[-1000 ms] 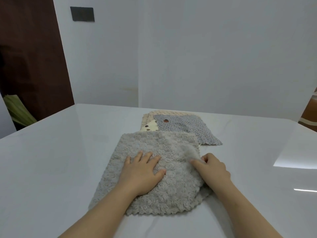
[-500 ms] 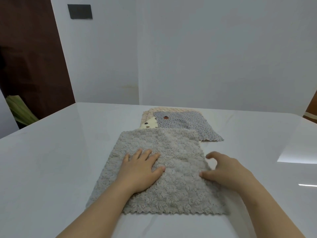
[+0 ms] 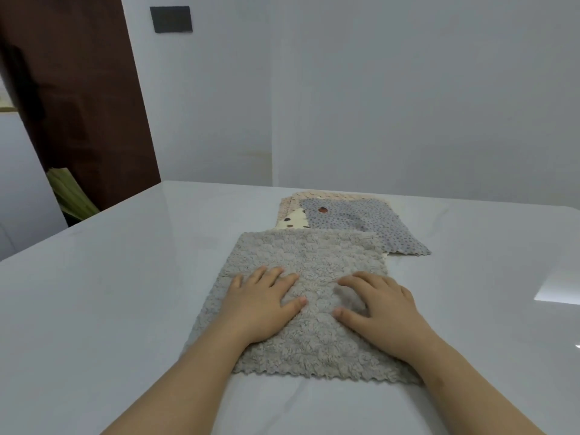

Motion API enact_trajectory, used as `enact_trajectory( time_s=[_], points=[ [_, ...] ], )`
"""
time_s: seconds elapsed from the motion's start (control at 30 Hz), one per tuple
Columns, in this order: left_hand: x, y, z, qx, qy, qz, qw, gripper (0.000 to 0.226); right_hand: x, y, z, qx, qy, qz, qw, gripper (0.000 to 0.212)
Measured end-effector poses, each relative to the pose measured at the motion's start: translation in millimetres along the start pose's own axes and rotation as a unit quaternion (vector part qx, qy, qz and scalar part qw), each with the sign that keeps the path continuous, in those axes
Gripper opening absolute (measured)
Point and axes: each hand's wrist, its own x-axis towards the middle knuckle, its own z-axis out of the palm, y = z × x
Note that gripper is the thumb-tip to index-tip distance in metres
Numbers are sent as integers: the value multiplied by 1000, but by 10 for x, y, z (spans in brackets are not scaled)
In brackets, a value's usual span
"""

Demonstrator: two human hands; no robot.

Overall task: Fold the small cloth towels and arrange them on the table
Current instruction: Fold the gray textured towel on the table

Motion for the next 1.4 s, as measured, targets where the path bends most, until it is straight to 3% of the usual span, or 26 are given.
enact_trajectory(
  time_s=[0.07, 0.13, 0.2, 0.37, 0.5, 0.67, 0.73, 0.8, 0.9, 1.07, 1.23, 1.4],
  points=[
    [-47, -35, 4, -34, 104, 27, 994, 50, -48, -4, -21, 32, 50, -18, 998, 61],
    [-143, -79, -11, -78, 248, 87, 962, 39, -106, -24, -20, 69, 115, -50, 990, 40],
    [-303, -162, -20, -125, 304, 124, 936, 31, -188, -53, 1, 105, 142, -82, 981, 25],
    [-787, -455, -47, -182, 185, 112, 959, 48, -429, -178, -2, 97, 32, -162, 981, 49],
    [-972, -583, -100, -144, 85, 119, 979, 68, -506, -211, 9, 74, 23, -168, 983, 55],
    [-1036, -550, -74, -122, 145, 101, 977, 61, -557, -232, 69, 24, 106, -173, 979, 28],
    [-1047, -542, -44, -97, 202, 91, 970, 43, -563, -247, 92, 4, 129, -159, 979, 17],
    [-1070, -530, -19, -82, 235, 88, 965, 33, -568, -259, 83, -13, 131, -111, 985, 21],
    [-1108, -522, -35, -76, 239, 16, 968, 23, -577, -235, 72, -32, 150, -34, 988, 28],
    [-1148, -484, -82, 24, 285, -28, 958, 25, -605, -139, 111, -14, 144, -29, 989, 40],
    [-1198, -476, -71, -54, 274, -138, 950, 25, -710, -201, 40, 15, 162, -54, 985, 27],
    [-1274, -491, -147, -199, 304, -104, 926, 18, -758, -245, -26, 74, 139, -11, 988, 19]
  ],
)
